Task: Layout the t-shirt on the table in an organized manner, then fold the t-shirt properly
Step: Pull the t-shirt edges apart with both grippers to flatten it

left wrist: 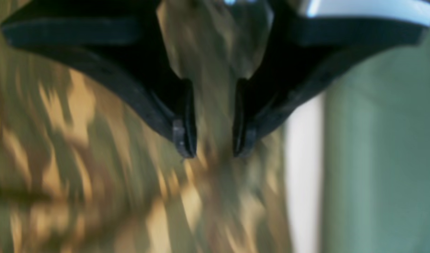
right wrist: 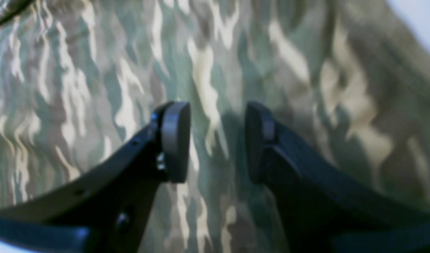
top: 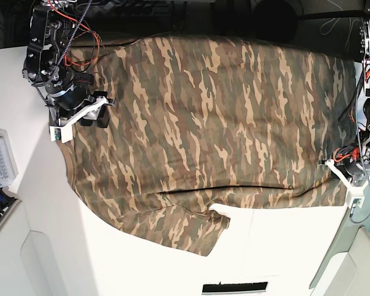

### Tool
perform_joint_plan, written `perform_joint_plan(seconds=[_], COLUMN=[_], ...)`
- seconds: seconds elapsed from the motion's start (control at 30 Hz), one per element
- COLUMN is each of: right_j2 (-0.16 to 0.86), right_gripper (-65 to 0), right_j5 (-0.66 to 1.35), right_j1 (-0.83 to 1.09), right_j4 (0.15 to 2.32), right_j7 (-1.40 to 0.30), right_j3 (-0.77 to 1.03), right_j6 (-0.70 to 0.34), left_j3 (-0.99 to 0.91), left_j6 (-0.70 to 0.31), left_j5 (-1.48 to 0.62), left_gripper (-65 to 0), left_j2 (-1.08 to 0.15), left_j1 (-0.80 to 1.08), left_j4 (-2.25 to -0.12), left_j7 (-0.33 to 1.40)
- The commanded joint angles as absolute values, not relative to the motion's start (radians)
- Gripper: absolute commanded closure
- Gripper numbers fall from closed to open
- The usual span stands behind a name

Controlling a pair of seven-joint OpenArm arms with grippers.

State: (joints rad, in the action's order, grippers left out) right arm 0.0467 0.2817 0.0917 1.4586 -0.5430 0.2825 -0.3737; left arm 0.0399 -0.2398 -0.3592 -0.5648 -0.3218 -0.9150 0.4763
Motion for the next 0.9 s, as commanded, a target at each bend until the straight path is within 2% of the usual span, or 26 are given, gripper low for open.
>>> perform_joint_plan(seconds=[0.0, 0.17, 0.3, 0.5, 0.57, 0.67, 0.73, 0.87], right_j2=[0.050, 0.059, 0.059, 0.064, 0.063, 0.064, 0.064, 0.064], right_gripper=[-25.6, -25.2, -25.2, -25.2, -25.2, -24.9, -21.3, -5.0], right_j5=[0.294, 0.295, 0.308, 0.446, 0.500, 0.538, 0.538, 0.531], right_j1=[0.081, 0.072, 0.067, 0.070, 0.080, 0.104, 0.125, 0.175], right_j4=[1.473, 1.482, 1.485, 1.485, 1.490, 1.505, 1.511, 1.511], right_j7=[-0.519, -0.496, -0.510, -0.628, -0.646, -0.653, -0.653, -0.650], right_j3=[0.286, 0.338, 0.402, 0.413, 0.413, 0.413, 0.413, 0.413], right_j6=[-0.377, -0.295, -0.296, -0.376, -0.427, -0.449, -0.450, -0.472], left_j3=[0.033, 0.033, 0.033, 0.033, 0.033, 0.032, 0.030, 0.027], left_j6=[-0.246, -0.256, -0.285, -0.283, -0.281, -0.250, -0.219, -0.213], left_j5=[-0.363, -0.362, -0.376, -0.419, -0.419, -0.431, -0.431, -0.454], left_gripper=[-21.3, -21.3, -21.3, -21.3, -21.3, -20.7, -17.1, -5.0], left_j2=[-0.586, -0.589, -0.616, -0.648, -0.653, -0.673, -0.685, -0.684], left_j1=[-0.334, -0.277, -0.236, -0.160, -0.119, -0.039, 0.022, 0.122], left_j4=[-0.928, -0.928, -0.931, -1.034, -1.096, -1.205, -1.274, -1.362], left_j7=[0.461, 0.479, 0.481, 0.480, 0.481, 0.484, 0.484, 0.504])
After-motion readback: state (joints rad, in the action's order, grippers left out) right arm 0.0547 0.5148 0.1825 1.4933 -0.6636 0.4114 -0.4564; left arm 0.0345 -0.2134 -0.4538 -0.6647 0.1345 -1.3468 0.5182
